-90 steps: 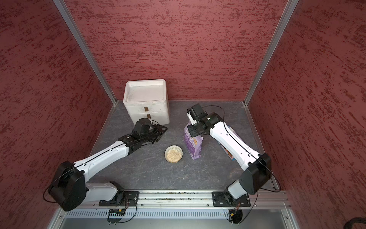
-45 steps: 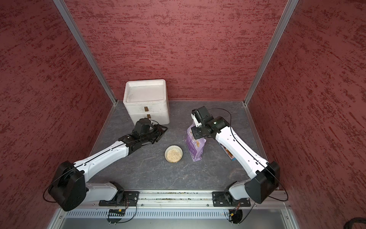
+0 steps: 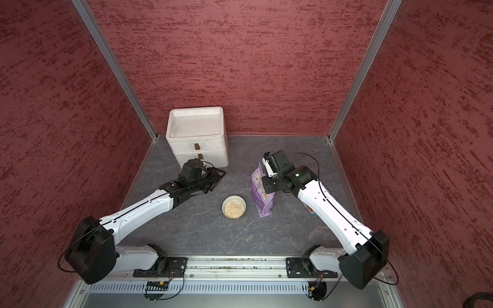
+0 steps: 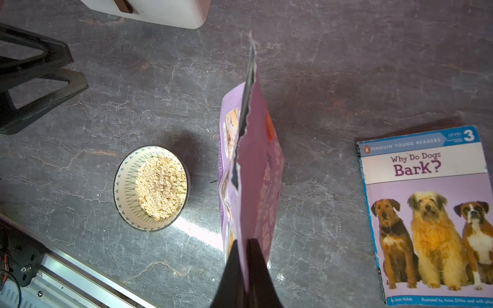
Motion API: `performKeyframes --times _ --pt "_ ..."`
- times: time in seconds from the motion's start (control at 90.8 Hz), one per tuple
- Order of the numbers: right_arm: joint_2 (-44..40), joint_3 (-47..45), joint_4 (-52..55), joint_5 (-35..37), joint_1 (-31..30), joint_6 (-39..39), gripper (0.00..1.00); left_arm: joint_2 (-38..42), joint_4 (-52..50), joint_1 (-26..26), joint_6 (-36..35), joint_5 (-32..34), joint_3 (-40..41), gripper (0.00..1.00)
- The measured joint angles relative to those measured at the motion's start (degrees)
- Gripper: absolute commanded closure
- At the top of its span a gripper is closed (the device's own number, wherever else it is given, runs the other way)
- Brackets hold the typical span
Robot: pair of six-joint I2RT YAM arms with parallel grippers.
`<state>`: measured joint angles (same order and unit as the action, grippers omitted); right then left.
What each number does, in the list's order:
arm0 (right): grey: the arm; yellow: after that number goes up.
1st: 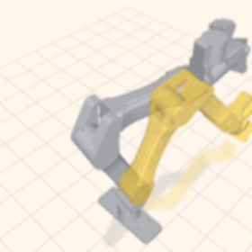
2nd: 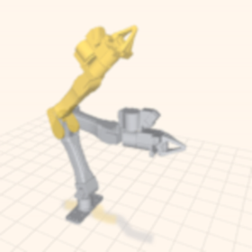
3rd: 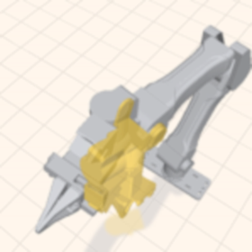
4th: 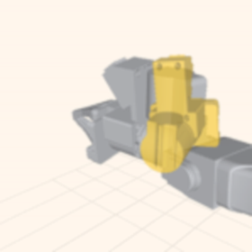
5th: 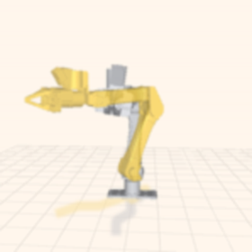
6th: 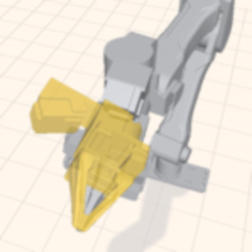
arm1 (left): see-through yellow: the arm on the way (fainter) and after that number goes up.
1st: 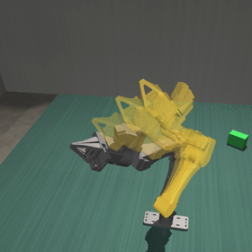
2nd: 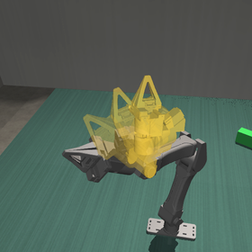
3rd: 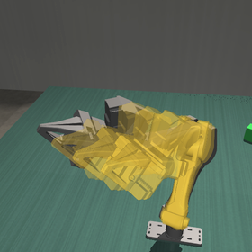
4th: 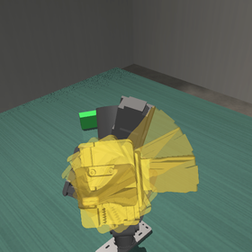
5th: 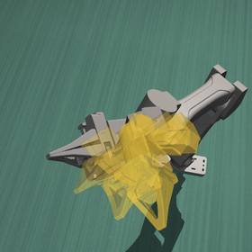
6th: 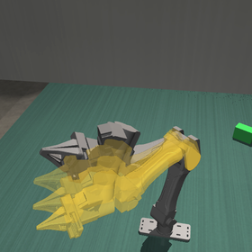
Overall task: Pour the oats into the breakfast bowl
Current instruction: Close the oats bag at the center of the board.
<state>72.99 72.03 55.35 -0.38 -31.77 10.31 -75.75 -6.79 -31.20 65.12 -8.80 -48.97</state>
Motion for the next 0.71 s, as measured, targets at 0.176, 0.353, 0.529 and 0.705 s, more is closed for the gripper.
performKeyframes --times 0.176,0.353,0.529,0.705 --pt "-0.5 -0.3 0.3 0.1 0.0 -0.3 0.57 0.0 0.0 0.0 0.0 0.0 0.0 0.50" --pt "3.2 1.9 -0.5 0.1 0.0 -2.2 0.53 0.3 -0.1 0.0 0.0 0.1 0.0 0.50" --pt "9.9 7.4 -0.7 0.3 0.0 -4.0 1.00 0.8 -0.2 0.0 0.0 0.3 -0.1 0.50" --pt "11.4 8.6 -1.7 2.1 0.0 -3.9 1.00 0.8 -0.6 0.0 0.0 0.3 -0.1 0.50"
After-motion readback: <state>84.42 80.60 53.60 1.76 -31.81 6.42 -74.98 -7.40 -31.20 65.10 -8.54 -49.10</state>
